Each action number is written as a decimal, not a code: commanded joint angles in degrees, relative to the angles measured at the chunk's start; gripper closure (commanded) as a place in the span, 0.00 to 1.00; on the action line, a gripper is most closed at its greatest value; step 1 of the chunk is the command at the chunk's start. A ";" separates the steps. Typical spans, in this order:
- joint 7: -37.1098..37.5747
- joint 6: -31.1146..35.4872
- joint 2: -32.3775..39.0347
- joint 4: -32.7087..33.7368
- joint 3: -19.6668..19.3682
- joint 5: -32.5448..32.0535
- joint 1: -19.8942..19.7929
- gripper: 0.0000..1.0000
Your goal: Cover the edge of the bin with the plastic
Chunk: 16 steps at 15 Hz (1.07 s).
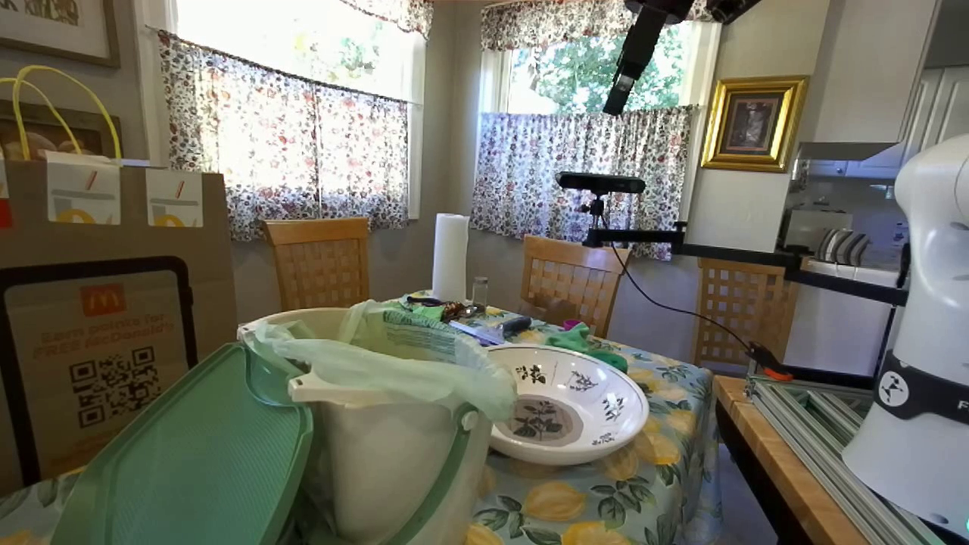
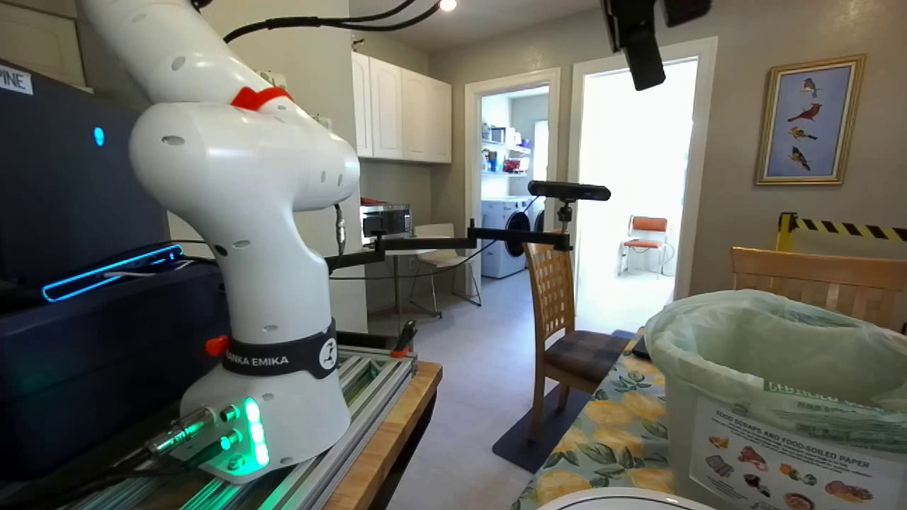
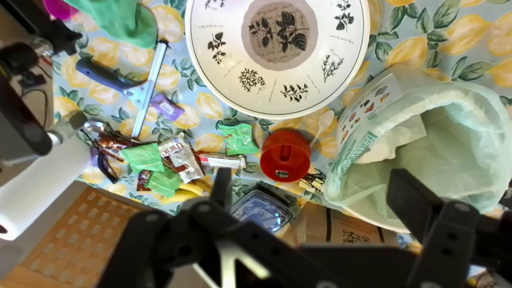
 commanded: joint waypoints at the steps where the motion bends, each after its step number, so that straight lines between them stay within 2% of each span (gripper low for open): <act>1: -0.57 4.93 1.96 -2.62 3.56 -2.82 3.31 0.00; 4: 0.42 10.06 5.96 -2.24 6.76 -6.38 3.89 0.00; 9: -0.18 17.85 14.27 1.10 9.30 -12.27 3.83 0.00; 10: -0.15 18.49 15.85 1.84 9.54 -12.96 3.84 0.00; 11: 0.47 17.32 11.66 -0.97 8.65 -11.46 4.45 0.00; 16: 0.45 18.18 15.12 0.93 8.95 -12.28 4.55 0.00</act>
